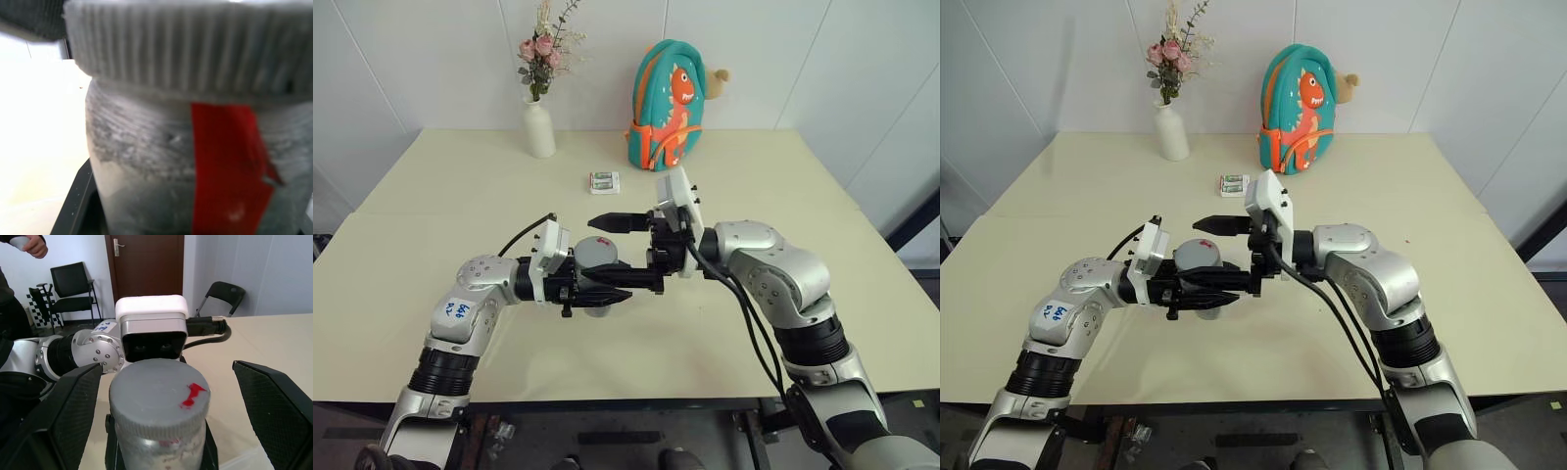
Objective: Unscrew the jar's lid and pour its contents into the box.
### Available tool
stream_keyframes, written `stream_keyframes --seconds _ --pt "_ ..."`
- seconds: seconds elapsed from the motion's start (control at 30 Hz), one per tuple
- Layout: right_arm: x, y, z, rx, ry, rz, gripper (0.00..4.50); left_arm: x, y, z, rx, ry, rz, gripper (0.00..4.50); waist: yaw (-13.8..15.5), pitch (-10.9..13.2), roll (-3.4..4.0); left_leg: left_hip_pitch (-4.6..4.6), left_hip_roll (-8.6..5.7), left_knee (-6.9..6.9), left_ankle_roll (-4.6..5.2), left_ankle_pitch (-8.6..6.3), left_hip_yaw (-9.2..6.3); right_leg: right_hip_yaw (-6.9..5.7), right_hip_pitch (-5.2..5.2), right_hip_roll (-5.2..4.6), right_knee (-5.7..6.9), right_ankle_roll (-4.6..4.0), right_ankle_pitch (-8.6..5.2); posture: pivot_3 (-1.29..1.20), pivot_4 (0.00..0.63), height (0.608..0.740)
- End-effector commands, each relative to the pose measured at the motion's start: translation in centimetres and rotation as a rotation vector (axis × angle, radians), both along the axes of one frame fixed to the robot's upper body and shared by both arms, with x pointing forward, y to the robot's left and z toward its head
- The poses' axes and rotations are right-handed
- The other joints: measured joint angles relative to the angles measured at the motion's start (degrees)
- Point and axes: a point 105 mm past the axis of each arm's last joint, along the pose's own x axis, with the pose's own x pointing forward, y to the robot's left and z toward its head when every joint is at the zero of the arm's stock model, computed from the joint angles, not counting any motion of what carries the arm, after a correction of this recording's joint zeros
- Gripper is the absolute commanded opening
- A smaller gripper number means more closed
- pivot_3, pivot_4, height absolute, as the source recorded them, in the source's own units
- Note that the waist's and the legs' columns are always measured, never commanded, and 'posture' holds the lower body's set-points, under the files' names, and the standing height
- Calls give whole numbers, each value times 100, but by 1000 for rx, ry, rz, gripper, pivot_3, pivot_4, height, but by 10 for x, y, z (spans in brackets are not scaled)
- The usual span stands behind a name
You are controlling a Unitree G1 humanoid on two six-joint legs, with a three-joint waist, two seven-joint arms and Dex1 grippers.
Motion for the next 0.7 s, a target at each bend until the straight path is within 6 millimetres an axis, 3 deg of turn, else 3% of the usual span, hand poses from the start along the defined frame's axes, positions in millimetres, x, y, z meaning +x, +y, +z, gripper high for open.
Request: stream_keyframes --seconds 0.03,0.3,0.7 --pt "-6 7 14 25 -57 14 4475 -4 -5 10 -11 -55 -30 2058 -10 0 0 0 0 0 0 0 0 0 0 0 0 0 0 0 150 740" --pt "4 5 18 34 -81 -32 4475 -4 -6 11 -14 -57 -30 2058 -5 0 0 0 0 0 0 0 -1 0 0 0 1 0 0 0 150 740" --pt "19 -34 10 -29 -88 -134 4475 -4 -3 10 -11 -57 -25 2058 -1 0 0 1 0 -1 0 0 -1 0 0 1 0 0 0 0 150 740"
